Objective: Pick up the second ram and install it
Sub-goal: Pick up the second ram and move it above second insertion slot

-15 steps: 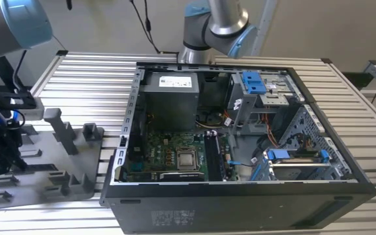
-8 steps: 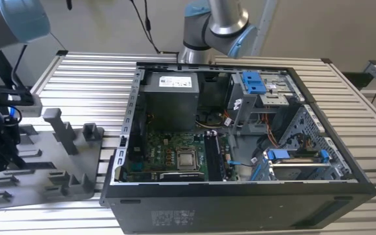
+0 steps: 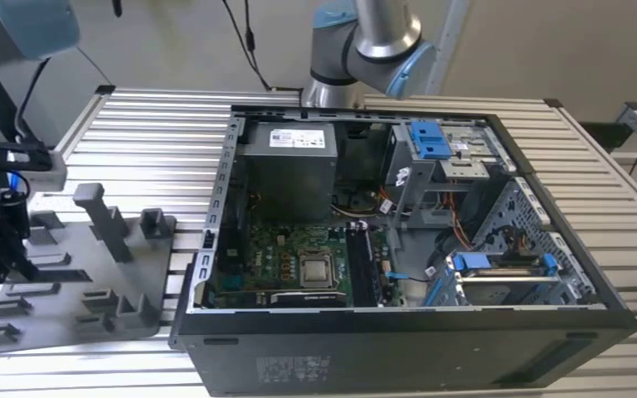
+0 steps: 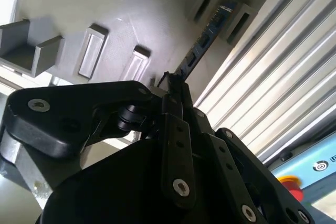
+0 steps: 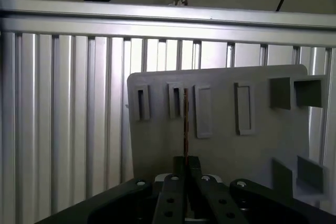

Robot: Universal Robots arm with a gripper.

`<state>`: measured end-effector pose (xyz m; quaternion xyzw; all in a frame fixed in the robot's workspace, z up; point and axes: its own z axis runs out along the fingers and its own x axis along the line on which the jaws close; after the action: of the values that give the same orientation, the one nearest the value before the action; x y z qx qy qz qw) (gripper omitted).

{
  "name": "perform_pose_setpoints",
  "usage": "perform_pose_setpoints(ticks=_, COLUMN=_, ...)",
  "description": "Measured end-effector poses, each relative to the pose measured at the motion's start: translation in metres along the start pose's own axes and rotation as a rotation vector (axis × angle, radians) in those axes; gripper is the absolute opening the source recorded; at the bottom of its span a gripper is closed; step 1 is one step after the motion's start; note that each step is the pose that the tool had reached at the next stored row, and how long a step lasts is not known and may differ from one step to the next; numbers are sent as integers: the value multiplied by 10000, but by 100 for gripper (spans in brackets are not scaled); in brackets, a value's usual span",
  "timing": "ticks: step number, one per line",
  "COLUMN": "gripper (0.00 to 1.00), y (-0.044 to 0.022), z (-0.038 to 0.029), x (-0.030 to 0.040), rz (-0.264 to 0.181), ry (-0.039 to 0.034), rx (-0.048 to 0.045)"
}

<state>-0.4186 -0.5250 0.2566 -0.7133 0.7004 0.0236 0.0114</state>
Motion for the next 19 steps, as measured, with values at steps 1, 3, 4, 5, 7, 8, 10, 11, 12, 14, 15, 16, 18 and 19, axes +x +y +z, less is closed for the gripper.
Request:
perform_pose_setpoints(ticks=1, gripper=14, y=0, z=-12, x=-1, rz=8, ry=0, rx=1)
perform_pose_setpoints(ticks=3, gripper=14, y=1, z=-40, x=-2, rz=17, ry=1, rx=0)
perform_pose_setpoints(ticks=4, gripper=14, y=1, z=-58, x=-3, rz=19, ry=0, rx=1)
perform_pose_setpoints(ticks=5, gripper=14, y=2, z=-77, x=-4, rz=21, ry=1, rx=0)
perform_pose_setpoints(ticks=7, gripper=14, y=2, z=-111, x=-6, rz=26, ry=0, rx=1)
perform_pose_setpoints(ticks=8, gripper=14, y=3, z=-125, x=-6, rz=28, ry=0, rx=1)
perform_pose_setpoints(ticks=10, gripper=14, y=3, z=-146, x=-7, rz=32, ry=0, rx=2)
perform_pose_setpoints(ticks=11, gripper=14, y=3, z=-159, x=-8, rz=32, ry=0, rx=2)
perform_pose_setpoints(ticks=12, gripper=14, y=3, z=-171, x=-8, rz=32, ry=0, rx=1)
perform_pose_setpoints(ticks=14, gripper=14, y=4, z=-197, x=-9, rz=33, ry=1, rx=1)
perform_pose_setpoints(ticks=15, gripper=14, y=5, z=-208, x=-10, rz=33, ry=0, rx=1)
perform_pose_setpoints(ticks=16, gripper=14, y=5, z=-218, x=-11, rz=32, ry=0, rx=1)
perform_pose_setpoints(ticks=18, gripper=14, y=5, z=-234, x=-12, rz=33, ry=0, rx=2)
perform_pose_setpoints(ticks=19, gripper=14, y=6, z=-240, x=-12, rz=33, ry=-1, rx=3)
